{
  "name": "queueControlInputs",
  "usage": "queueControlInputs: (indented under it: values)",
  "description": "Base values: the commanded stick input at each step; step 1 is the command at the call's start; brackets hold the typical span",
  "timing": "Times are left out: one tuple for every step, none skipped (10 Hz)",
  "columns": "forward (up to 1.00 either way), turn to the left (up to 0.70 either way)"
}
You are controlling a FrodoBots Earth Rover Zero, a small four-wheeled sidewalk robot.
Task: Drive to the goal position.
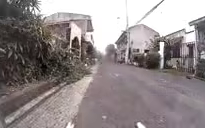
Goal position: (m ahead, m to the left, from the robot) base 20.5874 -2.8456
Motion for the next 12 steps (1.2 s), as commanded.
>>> queueControlInputs:
  values:
    - [0.70,0.00]
    - [0.70,0.00]
    - [0.70,0.00]
    - [0.70,0.00]
    - [0.70,0.00]
    - [0.70,0.00]
    - [0.70,0.00]
    - [0.70,0.00]
    - [0.70,0.00]
    - [0.70,0.00]
    - [0.70,0.00]
    - [0.70,0.00]
